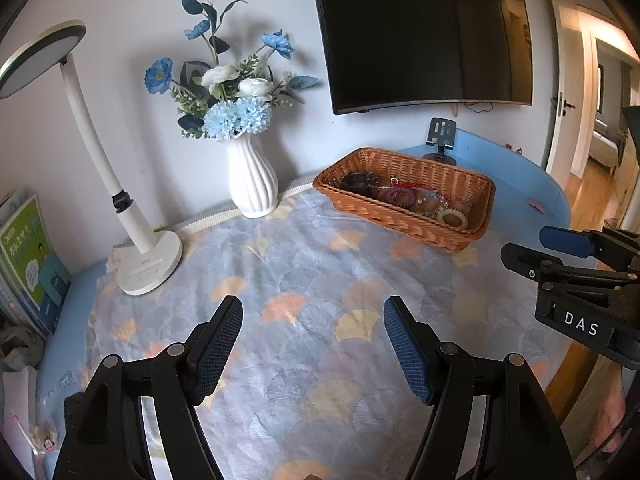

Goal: Organize jewelry

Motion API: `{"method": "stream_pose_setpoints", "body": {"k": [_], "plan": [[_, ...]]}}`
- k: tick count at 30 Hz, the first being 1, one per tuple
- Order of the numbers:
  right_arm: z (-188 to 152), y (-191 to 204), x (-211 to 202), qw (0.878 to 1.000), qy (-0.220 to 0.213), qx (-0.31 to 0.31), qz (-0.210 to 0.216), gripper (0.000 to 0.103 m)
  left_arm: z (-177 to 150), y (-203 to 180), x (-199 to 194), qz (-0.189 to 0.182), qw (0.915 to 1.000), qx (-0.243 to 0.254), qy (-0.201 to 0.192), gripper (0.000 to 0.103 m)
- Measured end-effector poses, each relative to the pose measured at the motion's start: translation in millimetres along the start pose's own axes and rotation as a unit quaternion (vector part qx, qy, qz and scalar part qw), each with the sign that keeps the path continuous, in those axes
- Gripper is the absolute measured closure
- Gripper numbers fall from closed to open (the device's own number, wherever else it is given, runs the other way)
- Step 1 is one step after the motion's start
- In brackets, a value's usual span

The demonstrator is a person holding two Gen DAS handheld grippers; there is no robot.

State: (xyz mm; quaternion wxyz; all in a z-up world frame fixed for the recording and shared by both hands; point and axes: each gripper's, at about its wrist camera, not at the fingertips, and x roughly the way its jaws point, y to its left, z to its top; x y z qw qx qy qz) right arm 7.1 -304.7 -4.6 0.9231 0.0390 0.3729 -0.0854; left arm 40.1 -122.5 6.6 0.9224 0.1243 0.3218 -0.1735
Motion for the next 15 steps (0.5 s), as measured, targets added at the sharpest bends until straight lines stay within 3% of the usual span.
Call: {"method": "stream_pose_setpoints", "body": {"k": [10, 13, 15], "plan": [[-0.7, 3.3, 3.2, 1.0, 0.005, -0.003, 0.006, 0.048, -3.0, 4.3, 2.8, 0.005, 1.0, -0.007, 0.001, 0.028], [-0.6, 5.3, 4.2, 1.0, 0.006, -0.005, 0.005, 0.048, -4.2, 7.0, -2.0, 0.034, 0.9991, -0.011, -0.021, 0.028], [-0.9, 7.3, 4.5, 1.0, 0.007, -0.006, 0.005, 0.048, -3.9, 9.9, -0.6, 0.034, 0.9991, -0.013, -0.02, 0.028]]}}
